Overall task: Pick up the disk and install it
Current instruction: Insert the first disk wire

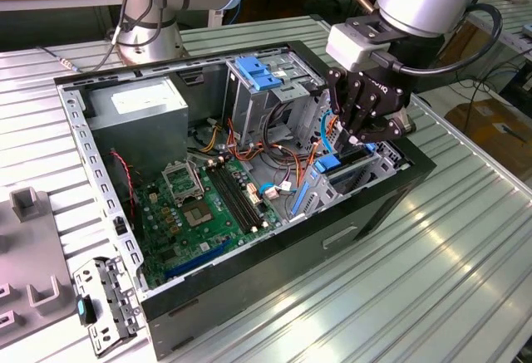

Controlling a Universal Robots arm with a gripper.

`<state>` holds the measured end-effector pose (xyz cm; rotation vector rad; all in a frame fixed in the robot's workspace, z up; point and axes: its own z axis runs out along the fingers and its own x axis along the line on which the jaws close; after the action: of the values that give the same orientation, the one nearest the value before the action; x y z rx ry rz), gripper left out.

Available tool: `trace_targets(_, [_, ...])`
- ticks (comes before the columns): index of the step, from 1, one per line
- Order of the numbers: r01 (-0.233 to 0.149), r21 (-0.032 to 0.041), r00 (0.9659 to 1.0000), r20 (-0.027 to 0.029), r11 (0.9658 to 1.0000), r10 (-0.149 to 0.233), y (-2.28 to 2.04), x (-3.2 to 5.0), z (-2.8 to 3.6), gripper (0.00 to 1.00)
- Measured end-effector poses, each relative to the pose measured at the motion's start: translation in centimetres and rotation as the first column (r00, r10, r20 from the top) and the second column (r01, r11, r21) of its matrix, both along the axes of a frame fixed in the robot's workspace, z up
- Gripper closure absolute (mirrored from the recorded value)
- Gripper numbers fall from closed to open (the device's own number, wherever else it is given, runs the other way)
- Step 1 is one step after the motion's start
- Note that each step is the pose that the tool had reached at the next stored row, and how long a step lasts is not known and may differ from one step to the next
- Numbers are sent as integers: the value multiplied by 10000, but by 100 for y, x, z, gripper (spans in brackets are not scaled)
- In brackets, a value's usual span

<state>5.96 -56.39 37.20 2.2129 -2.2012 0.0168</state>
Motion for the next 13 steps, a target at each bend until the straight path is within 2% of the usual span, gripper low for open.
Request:
trace_targets(2, [-341, 2, 9994, 1, 9994, 341, 0, 1, 3, 89])
trace_targets(4, [-574, -1, 9983, -2, 9983, 574, 4, 5, 35, 89])
trace_targets(8, [-706, 0, 9975, -1, 9975, 706, 21, 61, 36, 89])
trace_targets(13, [-865, -1, 9963, -2, 9963, 865, 37, 186, 36, 89])
